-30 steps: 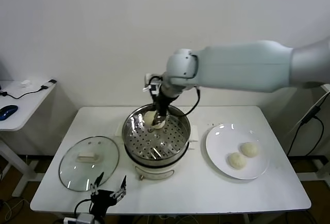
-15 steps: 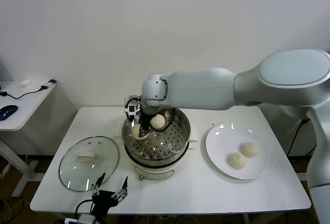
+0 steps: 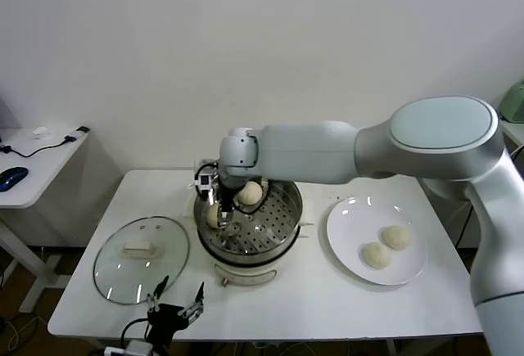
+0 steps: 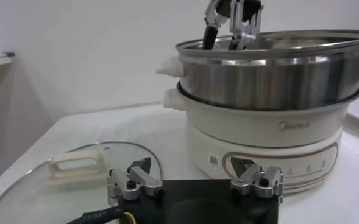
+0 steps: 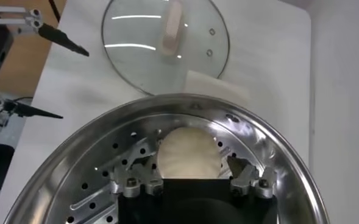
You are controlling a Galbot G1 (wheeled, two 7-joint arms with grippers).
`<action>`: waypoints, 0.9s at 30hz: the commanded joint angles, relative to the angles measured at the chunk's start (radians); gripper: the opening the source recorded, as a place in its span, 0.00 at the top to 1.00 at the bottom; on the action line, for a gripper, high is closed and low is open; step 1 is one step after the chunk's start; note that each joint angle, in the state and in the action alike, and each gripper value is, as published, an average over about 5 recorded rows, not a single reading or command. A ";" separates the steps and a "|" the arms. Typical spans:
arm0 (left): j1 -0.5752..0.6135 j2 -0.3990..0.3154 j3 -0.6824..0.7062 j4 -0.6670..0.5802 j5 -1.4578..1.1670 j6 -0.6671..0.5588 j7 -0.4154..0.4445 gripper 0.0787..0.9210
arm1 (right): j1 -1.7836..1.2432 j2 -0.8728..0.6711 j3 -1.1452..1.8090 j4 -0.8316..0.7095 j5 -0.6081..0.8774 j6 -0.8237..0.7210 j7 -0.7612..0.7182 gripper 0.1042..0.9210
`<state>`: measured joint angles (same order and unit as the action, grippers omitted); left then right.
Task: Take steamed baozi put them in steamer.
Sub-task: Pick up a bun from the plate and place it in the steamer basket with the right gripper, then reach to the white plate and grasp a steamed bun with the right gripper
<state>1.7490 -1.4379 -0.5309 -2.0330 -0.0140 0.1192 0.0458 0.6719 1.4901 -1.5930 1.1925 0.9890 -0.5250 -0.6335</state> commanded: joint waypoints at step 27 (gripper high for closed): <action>0.012 -0.009 -0.017 -0.019 0.009 0.007 0.005 0.12 | 0.008 -0.983 -0.155 0.324 -0.601 0.226 -0.276 0.12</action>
<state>1.7581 -1.4449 -0.5463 -2.0529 -0.0073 0.1264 0.0504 0.8853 0.7389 -1.8071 1.4765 0.5988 -0.2845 -0.9342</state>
